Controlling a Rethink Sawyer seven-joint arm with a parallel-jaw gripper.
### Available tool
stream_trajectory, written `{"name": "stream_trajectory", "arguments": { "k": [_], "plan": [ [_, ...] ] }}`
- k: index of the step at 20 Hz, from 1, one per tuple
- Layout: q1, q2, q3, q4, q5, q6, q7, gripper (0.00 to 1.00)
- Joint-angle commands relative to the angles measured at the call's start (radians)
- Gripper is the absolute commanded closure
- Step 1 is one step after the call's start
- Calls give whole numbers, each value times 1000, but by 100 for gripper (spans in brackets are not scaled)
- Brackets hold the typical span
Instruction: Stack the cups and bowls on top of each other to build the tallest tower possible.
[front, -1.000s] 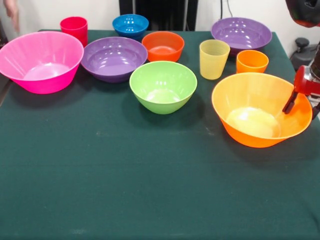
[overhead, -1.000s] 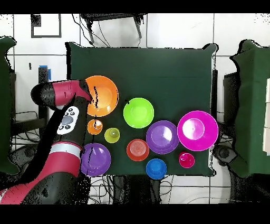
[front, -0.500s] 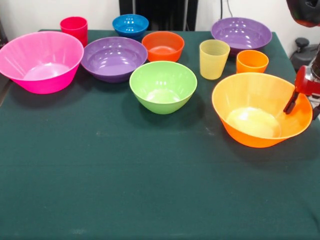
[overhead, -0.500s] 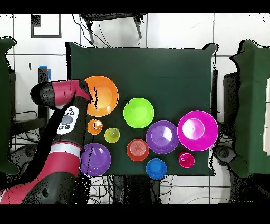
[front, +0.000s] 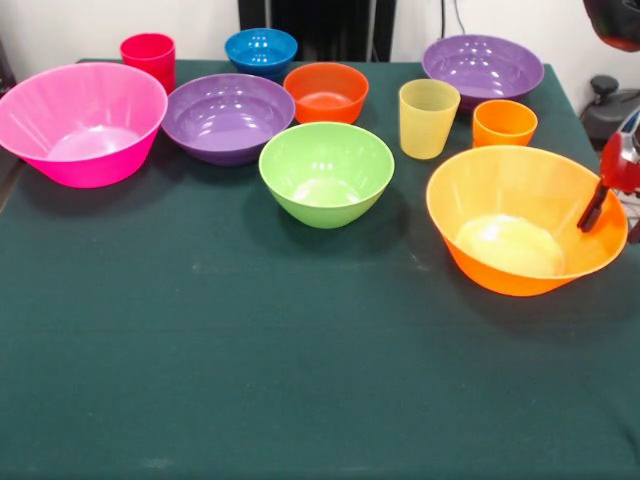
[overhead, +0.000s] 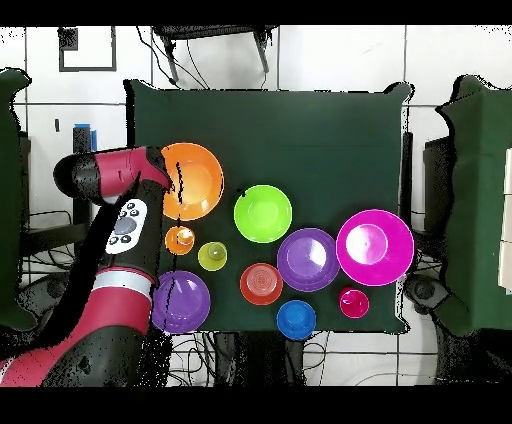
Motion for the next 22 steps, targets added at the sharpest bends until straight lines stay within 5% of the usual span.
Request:
{"name": "stream_trajectory", "arguments": {
  "k": [1, 4, 5, 17, 22],
  "plan": [
    [-3, -9, 62, -23, 23, 54, 186, 0],
    [-4, -8, 56, -24, 17, 53, 181, 0],
    [-4, -9, 53, -20, 13, 37, 180, 100],
    [-6, -17, 40, -14, 30, 52, 192, 100],
    [-50, -44, 106, 31, 69, 36, 156, 100]
  ]
}}
